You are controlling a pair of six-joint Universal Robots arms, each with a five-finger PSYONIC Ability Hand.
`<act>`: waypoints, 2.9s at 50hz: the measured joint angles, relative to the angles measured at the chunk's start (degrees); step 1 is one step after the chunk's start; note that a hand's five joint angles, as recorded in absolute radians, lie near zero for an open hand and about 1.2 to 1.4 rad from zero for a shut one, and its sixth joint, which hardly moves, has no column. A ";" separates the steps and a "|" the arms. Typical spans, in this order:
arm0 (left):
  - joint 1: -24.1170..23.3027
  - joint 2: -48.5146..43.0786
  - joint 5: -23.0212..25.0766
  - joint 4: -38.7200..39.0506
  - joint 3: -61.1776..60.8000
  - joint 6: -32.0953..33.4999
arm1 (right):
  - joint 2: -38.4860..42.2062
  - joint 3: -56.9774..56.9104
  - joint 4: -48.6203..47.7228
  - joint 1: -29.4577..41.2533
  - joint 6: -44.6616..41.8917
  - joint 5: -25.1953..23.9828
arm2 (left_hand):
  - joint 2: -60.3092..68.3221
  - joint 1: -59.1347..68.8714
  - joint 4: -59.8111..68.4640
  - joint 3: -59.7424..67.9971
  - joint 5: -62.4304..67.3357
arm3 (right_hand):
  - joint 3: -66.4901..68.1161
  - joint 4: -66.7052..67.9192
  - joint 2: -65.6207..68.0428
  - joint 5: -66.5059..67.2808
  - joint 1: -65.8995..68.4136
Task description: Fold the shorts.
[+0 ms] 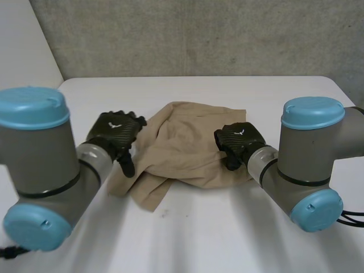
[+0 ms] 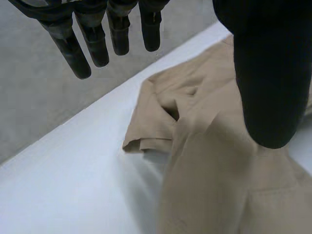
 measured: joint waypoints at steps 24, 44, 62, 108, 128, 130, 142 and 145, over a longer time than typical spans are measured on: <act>0.54 -8.20 -7.09 8.92 -6.94 -21.12 | -2.31 2.28 -0.01 -0.08 2.00 -0.20 | 24.77 25.51 24.70 23.98 24.61 | 0.00 0.00 0.00 0.34 0.00; 2.70 -8.98 -5.43 13.07 -7.34 -16.89 | -10.92 6.28 9.29 -4.32 5.93 -1.06 | 55.06 50.63 54.84 53.89 51.99 | -50.37 -50.55 -49.61 -49.36 -40.22; 2.79 -8.70 -4.94 12.89 -6.44 -16.64 | -13.39 24.18 -10.93 -5.27 -3.54 1.29 | 55.20 50.63 54.84 54.00 51.99 | -43.09 -43.44 -42.66 -42.46 -34.20; 4.42 3.74 9.95 -23.97 19.35 7.74 | -17.20 -9.61 17.21 -5.10 -22.06 1.41 | 55.39 50.63 55.09 54.26 51.99 | -0.47 0.17 0.16 -0.78 -0.59; 7.68 -12.04 5.28 9.67 48.25 7.34 | -5.73 -22.61 -24.32 -4.61 -16.96 9.53 | 55.42 50.63 55.10 54.29 51.99 | -0.10 0.19 0.16 -0.78 -0.59; 7.17 -8.14 4.73 11.52 47.61 7.23 | -8.06 -23.18 -26.70 -4.58 -16.83 9.57 | 55.42 50.63 55.10 54.29 51.99 | -0.10 0.19 0.16 -0.78 -0.59; 4.90 7.58 4.22 12.81 27.38 6.77 | -14.42 -17.71 -22.24 -3.01 -16.83 8.70 | 55.48 50.63 55.10 54.50 51.99 | -0.07 0.20 0.16 -0.49 -0.59; 4.67 10.74 4.24 12.73 15.98 6.61 | -14.78 -11.85 -18.88 -2.66 -16.81 8.51 | 55.53 50.63 55.10 54.54 51.99 | 0.16 0.21 0.16 -0.47 -0.59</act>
